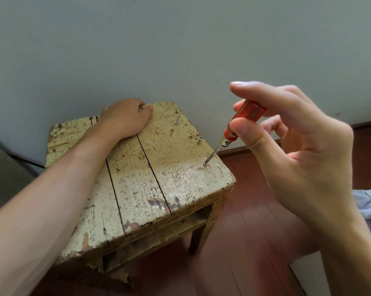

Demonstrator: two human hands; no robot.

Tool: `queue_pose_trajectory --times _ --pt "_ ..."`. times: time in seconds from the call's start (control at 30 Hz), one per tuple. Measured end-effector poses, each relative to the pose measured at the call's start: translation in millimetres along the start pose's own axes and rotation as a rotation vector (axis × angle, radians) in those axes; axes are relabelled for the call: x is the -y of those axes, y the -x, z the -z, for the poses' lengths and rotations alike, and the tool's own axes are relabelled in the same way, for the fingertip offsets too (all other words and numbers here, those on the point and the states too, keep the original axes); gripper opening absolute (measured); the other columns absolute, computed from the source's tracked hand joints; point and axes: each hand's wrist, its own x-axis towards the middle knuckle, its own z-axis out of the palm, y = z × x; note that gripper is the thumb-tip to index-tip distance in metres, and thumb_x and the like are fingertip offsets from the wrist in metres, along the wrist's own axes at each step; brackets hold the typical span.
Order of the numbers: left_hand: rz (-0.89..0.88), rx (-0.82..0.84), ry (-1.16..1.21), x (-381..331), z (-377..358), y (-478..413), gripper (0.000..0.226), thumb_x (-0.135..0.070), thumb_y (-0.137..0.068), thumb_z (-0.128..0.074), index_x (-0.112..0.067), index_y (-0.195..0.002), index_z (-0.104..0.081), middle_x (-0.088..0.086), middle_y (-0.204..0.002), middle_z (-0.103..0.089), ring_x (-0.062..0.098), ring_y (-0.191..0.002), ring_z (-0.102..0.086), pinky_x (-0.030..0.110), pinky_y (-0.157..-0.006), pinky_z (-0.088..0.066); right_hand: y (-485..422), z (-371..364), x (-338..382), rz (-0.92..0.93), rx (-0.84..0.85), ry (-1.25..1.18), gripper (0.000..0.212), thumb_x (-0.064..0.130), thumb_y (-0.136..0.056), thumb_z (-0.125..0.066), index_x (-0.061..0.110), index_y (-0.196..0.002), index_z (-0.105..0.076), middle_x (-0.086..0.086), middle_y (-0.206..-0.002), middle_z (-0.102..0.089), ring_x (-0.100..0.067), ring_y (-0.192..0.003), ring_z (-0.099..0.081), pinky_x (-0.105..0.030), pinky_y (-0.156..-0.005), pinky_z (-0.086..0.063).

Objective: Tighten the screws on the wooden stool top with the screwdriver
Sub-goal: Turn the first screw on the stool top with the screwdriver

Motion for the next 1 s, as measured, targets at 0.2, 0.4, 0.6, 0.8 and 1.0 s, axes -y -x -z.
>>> queue_pose_trajectory --times 0.2,0.4,0.6,0.8,1.0 --pt "-0.003 0.003 0.009 1.4 -0.7 -0.3 0.054 -0.055 -0.103 -0.033 -0.022 -0.139 -0.056 0.006 -0.141 -0.058 0.032 -0.13 -0.051 0.051 -0.111 -0.036 0.9 8.8 -0.1 -0.042 0.091 -0.057 0.045 0.004 -0.105 -0.066 0.024 -0.146 -0.06 0.011 -0.135 -0.073 -0.015 -0.122 -0.073 -0.043 -0.094 -0.062" --pt "0.003 -0.002 0.008 0.7 -1.3 0.1 0.053 -0.055 -0.103 -0.032 -0.023 -0.138 -0.056 0.006 -0.14 -0.059 0.033 -0.129 -0.051 0.05 -0.111 -0.034 0.2 5.0 2.8 -0.052 0.014 -0.051 0.04 0.005 -0.101 -0.074 0.03 -0.131 -0.067 0.011 -0.118 -0.078 -0.015 -0.112 -0.077 -0.046 -0.089 -0.062" --pt "0.001 -0.001 0.013 0.0 -1.0 0.4 0.053 -0.055 -0.103 -0.032 -0.022 -0.138 -0.056 0.005 -0.14 -0.059 0.032 -0.129 -0.052 0.051 -0.111 -0.035 -0.6 -0.3 1.8 -0.076 -0.066 -0.055 0.031 0.017 -0.096 -0.083 0.03 -0.118 -0.065 0.005 -0.096 -0.074 -0.021 -0.09 -0.075 -0.048 -0.076 -0.054" --pt "0.003 -0.001 0.011 0.1 -0.4 0.2 0.054 -0.055 -0.103 -0.032 -0.021 -0.139 -0.056 0.006 -0.142 -0.058 0.032 -0.13 -0.051 0.05 -0.111 -0.036 0.7 -3.7 2.5 -0.037 -0.083 0.007 0.032 0.023 -0.097 -0.081 0.03 -0.126 -0.069 0.002 -0.101 -0.073 -0.019 -0.091 -0.073 -0.035 -0.075 -0.053" --pt "0.003 -0.007 0.009 -0.7 1.3 0.4 0.051 -0.054 -0.104 -0.033 -0.022 -0.137 -0.057 0.006 -0.139 -0.06 0.032 -0.129 -0.052 0.049 -0.111 -0.035 1.8 14.8 -3.1 -0.035 0.093 -0.033 0.046 0.009 -0.107 -0.062 0.024 -0.15 -0.057 0.005 -0.13 -0.071 -0.022 -0.113 -0.074 -0.041 -0.087 -0.056"
